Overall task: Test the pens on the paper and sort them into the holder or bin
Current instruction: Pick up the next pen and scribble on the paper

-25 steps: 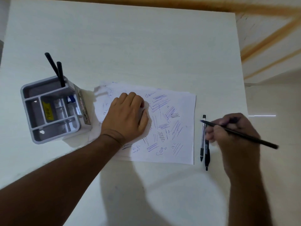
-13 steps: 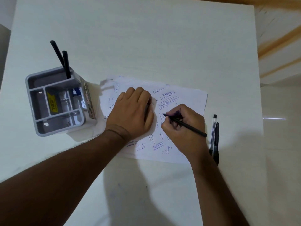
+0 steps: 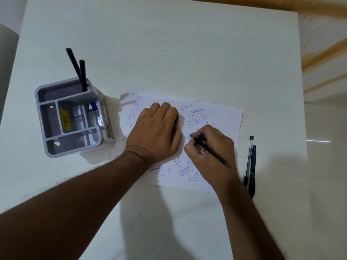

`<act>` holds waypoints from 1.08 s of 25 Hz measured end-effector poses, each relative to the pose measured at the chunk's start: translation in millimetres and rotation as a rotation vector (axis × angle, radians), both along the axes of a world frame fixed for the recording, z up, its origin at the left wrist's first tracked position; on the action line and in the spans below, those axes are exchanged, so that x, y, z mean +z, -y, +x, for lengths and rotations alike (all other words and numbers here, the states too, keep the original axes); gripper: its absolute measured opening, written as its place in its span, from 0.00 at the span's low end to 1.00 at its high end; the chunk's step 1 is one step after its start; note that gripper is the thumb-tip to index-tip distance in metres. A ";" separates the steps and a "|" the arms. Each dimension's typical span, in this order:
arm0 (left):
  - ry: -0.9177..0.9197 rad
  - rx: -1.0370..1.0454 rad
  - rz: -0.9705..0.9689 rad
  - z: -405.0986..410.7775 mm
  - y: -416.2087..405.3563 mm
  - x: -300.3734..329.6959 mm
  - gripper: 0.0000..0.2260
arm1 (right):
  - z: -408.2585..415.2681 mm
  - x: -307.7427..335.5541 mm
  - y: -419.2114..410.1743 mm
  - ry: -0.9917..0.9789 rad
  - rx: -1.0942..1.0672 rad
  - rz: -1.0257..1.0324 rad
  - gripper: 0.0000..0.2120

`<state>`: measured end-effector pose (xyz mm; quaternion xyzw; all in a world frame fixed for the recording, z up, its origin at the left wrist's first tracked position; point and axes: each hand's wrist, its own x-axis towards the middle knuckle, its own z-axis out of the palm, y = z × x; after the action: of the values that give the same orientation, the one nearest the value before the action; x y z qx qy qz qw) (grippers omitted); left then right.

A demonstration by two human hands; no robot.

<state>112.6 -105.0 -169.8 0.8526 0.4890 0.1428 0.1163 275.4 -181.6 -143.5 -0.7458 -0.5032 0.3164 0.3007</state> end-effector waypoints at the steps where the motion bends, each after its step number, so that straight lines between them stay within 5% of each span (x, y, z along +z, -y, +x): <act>1: -0.007 0.001 -0.001 0.0 -0.3 0.0 0.07 | 1.9 -1.5 -1.4 0.003 -0.025 0.008 0.05; 11: -0.005 0.005 -0.001 -0.4 -0.8 0.7 0.07 | 13.4 -3.9 -14.0 -0.015 -0.110 0.034 0.04; 15: -0.003 -0.001 -0.015 0.2 -0.1 1.1 0.06 | 3.6 -1.4 -8.4 0.022 0.038 0.008 0.04; 19: 0.159 0.031 -0.078 -3.8 0.7 -0.8 0.04 | 14.6 -2.5 -16.7 -0.103 -0.168 0.103 0.05; 23: 0.303 0.088 -0.175 -8.5 2.3 1.4 0.09 | -3.4 -1.3 -18.2 -0.141 0.046 0.067 0.06; 27: 0.347 0.127 -0.230 -10.4 2.7 1.8 0.11 | -6.4 -7.8 -20.8 -0.106 0.036 0.049 0.03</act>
<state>102.2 -107.7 -168.1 0.7639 0.5274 0.2376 0.2861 269.0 -160.8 -151.4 -0.7112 -0.5073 0.3487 0.3393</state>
